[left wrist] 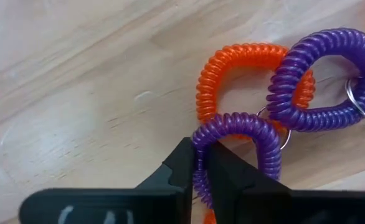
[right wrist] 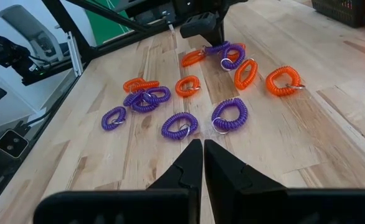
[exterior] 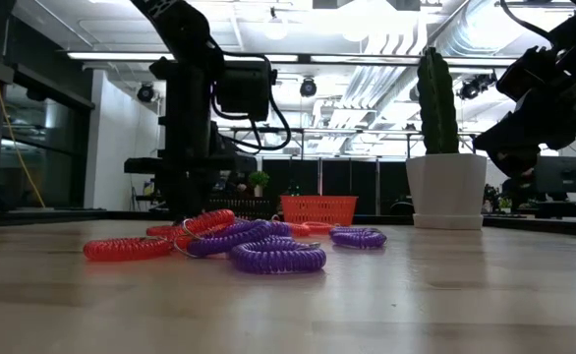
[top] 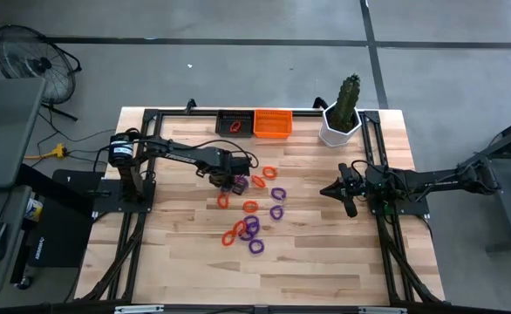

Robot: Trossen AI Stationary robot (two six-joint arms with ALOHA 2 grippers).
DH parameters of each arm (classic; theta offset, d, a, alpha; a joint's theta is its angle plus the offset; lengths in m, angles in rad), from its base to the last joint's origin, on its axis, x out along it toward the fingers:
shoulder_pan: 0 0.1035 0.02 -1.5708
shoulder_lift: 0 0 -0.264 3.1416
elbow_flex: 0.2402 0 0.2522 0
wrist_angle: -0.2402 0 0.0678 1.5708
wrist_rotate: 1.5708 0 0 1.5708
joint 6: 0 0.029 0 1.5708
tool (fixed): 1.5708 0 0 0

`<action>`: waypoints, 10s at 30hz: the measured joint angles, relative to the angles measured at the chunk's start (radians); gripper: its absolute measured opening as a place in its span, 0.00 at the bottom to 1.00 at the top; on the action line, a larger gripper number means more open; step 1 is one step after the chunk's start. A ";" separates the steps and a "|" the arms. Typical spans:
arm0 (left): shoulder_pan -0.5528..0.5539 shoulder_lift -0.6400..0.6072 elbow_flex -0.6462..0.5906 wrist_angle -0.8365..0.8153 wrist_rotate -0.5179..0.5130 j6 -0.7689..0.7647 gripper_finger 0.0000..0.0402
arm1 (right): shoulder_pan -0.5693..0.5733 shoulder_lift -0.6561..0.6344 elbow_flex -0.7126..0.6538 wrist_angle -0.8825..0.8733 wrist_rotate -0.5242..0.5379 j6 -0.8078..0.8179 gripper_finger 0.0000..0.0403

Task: Sort spring keychains into baskets
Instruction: Put the violet spring keychain into the orange basket, then put the orange spring keychain into the black basket

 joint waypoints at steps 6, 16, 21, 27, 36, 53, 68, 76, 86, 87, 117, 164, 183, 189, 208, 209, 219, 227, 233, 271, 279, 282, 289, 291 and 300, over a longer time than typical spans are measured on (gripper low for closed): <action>-0.002 -0.004 0.047 -0.044 0.020 0.032 0.07 | 0.000 0.000 0.000 0.000 0.000 0.000 0.03; 0.008 -0.015 0.308 -0.190 -0.114 0.162 0.07 | 0.000 0.000 0.000 0.000 0.000 0.000 0.03; 0.063 -0.016 0.459 -0.190 -0.184 0.247 0.06 | 0.000 0.000 0.000 0.000 0.000 0.000 0.03; 0.170 -0.016 0.543 -0.106 -0.210 0.312 0.06 | 0.000 0.000 0.000 0.000 0.000 0.000 0.03; 0.319 0.034 0.556 0.083 -0.109 0.379 0.06 | 0.000 0.000 0.000 0.000 0.000 0.000 0.03; 0.387 0.220 0.555 0.292 -0.028 0.390 0.06 | 0.000 0.000 0.000 0.000 0.000 0.000 0.03; 0.386 0.230 0.558 0.326 -0.111 0.406 0.19 | 0.000 0.000 0.000 0.000 0.000 0.000 0.03; 0.386 0.230 0.558 0.330 -0.111 0.473 0.33 | 0.000 0.000 0.000 0.000 0.000 0.000 0.03; 0.382 0.230 0.558 0.304 0.172 0.704 0.35 | 0.000 0.000 0.000 0.000 0.000 0.000 0.03; 0.378 0.230 0.558 0.291 0.209 0.729 0.35 | 0.000 0.000 0.000 0.000 0.000 0.000 0.03; 0.119 0.230 0.558 0.073 0.087 1.369 0.35 | 0.000 0.000 0.000 0.000 0.000 0.000 0.03; 0.143 0.503 0.828 -0.214 0.098 1.309 0.35 | 0.000 0.000 0.000 0.000 0.000 0.000 0.03; 0.144 0.518 0.831 -0.202 0.086 1.283 0.21 | 0.000 0.000 0.000 0.000 0.000 0.000 0.03; 0.144 0.518 0.831 -0.207 0.094 1.262 0.09 | 0.000 0.000 0.000 0.000 0.000 0.000 0.03; 0.166 0.394 0.828 -0.318 0.156 0.992 0.07 | 0.000 -0.001 0.000 0.000 0.000 0.000 0.03; 0.173 0.382 0.831 -0.308 0.154 0.972 0.07 | 0.000 -0.001 0.000 0.000 0.000 0.000 0.03; 0.334 0.249 0.830 -0.316 0.147 0.854 0.07 | 0.000 0.000 0.000 0.000 0.000 0.000 0.03; 0.506 0.227 0.830 -0.315 0.124 0.755 0.06 | 0.000 0.000 0.000 0.000 0.000 0.000 0.03; 0.575 0.227 0.830 -0.311 0.092 0.713 0.06 | 0.000 0.000 0.000 0.000 0.000 0.000 0.03; 0.463 0.227 0.829 -0.408 0.089 0.945 0.26 | 0.000 0.000 0.000 0.000 0.000 0.000 0.03; 0.282 0.227 0.829 -0.339 0.100 1.018 0.26 | 0.000 0.000 0.000 0.000 0.000 0.000 0.03; 0.222 0.227 0.829 -0.334 0.094 0.987 0.26 | 0.000 0.000 0.000 0.000 0.000 0.000 0.03; 0.133 0.227 0.826 -0.360 0.105 0.962 0.26 | 0.000 0.000 0.000 0.000 0.000 0.000 0.03; 0.120 0.227 0.797 -0.337 0.114 0.995 0.26 | 0.000 0.000 0.000 0.000 0.000 0.000 0.03; 0.117 0.229 0.578 -0.275 0.165 1.249 0.26 | 0.000 0.000 0.000 0.000 0.000 0.000 0.03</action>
